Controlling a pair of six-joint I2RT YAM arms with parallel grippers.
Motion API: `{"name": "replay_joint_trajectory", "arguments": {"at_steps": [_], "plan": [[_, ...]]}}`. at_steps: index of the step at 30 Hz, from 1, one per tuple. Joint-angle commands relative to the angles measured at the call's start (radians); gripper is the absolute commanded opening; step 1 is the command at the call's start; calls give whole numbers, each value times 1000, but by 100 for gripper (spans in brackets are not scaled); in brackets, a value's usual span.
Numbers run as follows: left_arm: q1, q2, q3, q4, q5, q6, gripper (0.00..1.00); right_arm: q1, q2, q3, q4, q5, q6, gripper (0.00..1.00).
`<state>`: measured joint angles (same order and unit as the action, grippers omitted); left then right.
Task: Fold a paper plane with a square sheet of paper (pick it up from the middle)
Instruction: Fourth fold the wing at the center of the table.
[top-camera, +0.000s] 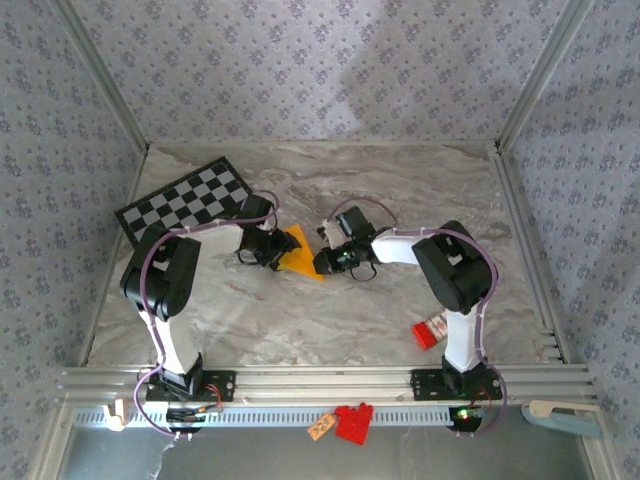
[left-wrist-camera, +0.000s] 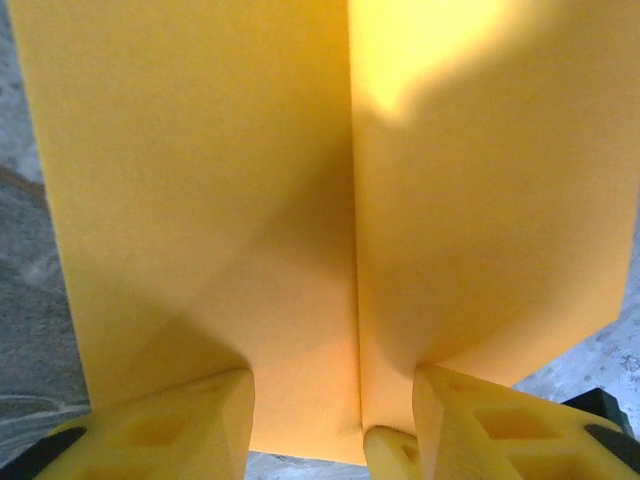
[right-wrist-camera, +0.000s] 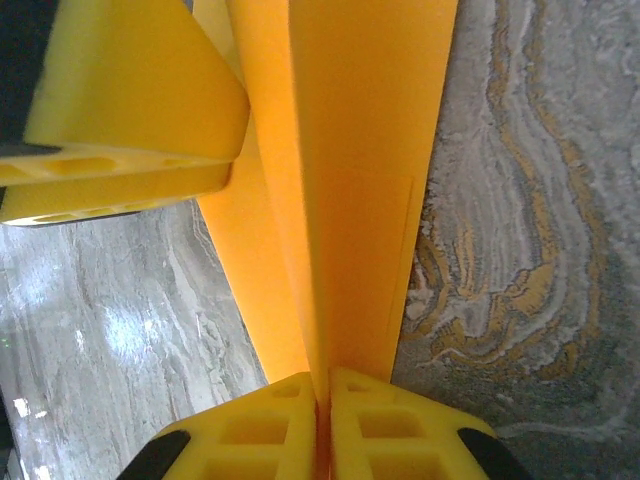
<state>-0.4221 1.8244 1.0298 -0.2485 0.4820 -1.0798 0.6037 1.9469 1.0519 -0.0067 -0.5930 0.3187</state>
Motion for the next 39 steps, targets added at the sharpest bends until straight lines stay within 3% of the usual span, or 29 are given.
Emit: {"name": "replay_joint_trajectory", "arguments": {"at_steps": [1, 9, 17, 23, 39], "plan": [[2, -58, 10, -18, -11, 45, 46, -14, 34, 12, -13, -12, 23, 12], [6, -114, -34, 139, 41, 77, 36, -28, 50, 17, -27, -27, 40, 11], [5, -84, -124, 388, 137, 31, 23, -37, 59, 24, -30, -48, 63, 12], [3, -42, -155, 473, 173, 13, 19, -42, 65, 28, -33, -60, 69, 13], [-4, 42, -129, 493, 187, 9, 16, -56, 80, 31, -36, -79, 80, 16]]}}
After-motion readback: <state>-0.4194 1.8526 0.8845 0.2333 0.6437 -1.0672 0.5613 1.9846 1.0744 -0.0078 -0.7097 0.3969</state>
